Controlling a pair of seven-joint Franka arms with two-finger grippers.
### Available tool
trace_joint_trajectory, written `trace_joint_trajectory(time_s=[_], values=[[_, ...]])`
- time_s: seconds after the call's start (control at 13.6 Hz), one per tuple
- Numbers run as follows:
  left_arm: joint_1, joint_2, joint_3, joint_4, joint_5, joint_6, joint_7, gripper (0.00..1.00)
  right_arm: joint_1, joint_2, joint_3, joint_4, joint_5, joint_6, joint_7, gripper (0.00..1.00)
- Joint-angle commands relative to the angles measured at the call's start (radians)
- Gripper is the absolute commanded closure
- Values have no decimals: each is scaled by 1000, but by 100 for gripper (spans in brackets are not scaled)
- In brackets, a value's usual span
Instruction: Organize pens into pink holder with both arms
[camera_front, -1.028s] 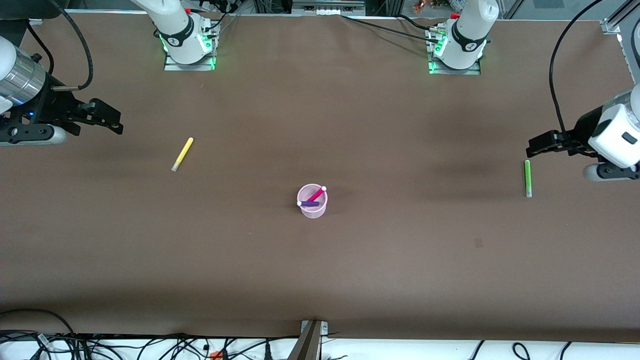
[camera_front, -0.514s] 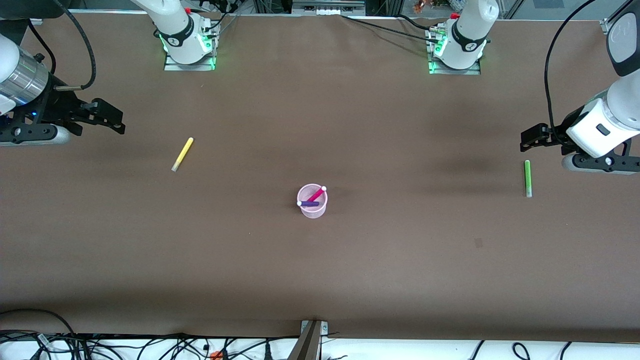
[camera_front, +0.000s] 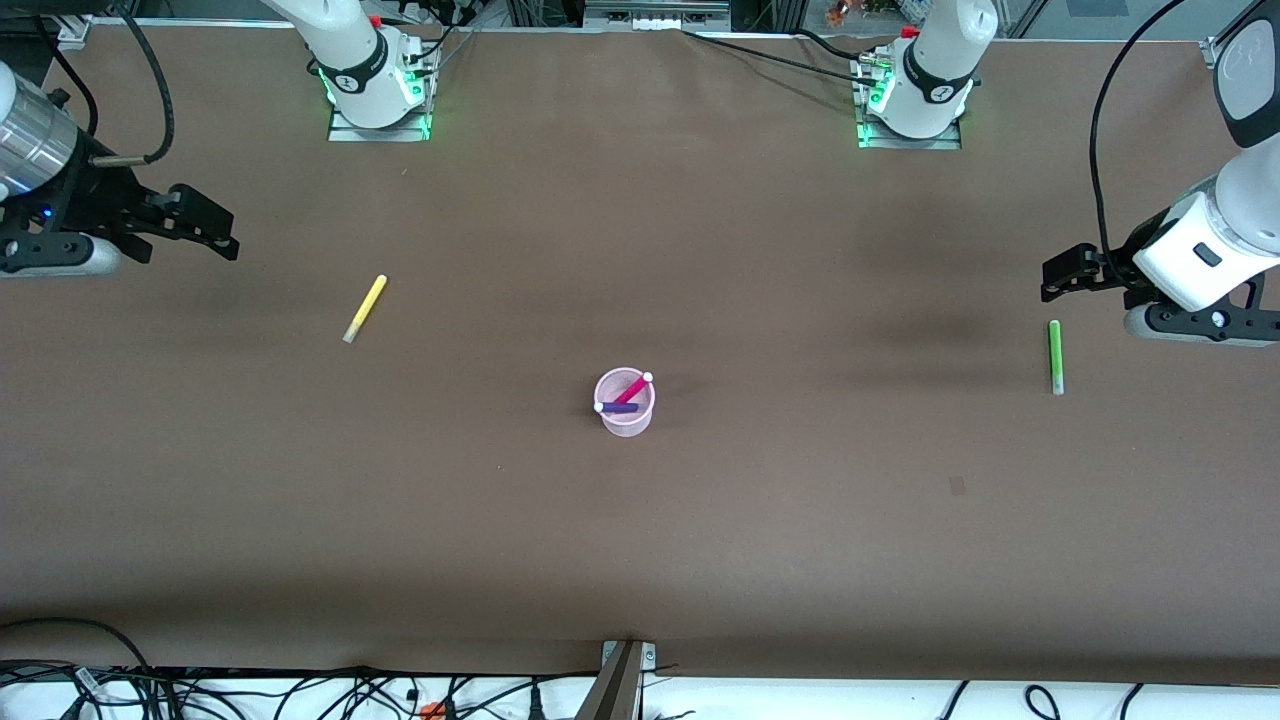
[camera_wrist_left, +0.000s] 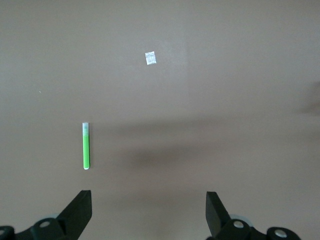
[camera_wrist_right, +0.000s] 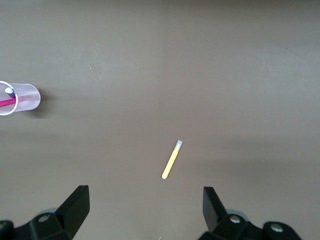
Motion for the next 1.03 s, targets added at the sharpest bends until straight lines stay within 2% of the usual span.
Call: trace_joint_trajectory(time_s=[0.0,0.44,0.66,0.95], values=[[9,-21,-3,-20,-12,10,13,0,0,-2,3,10,-6,-13,4,0],[9,-21,-1,-20,-12,12,13,0,0,10,3,-1,-10,-8,-1,0],[9,-21,-1,-20,-12,10,13,0,3,33,4,-1,-44,36,-4,0],[9,-21,-1,-19,-12,10,14,0,20,39,10,5,-44,92,1,0]])
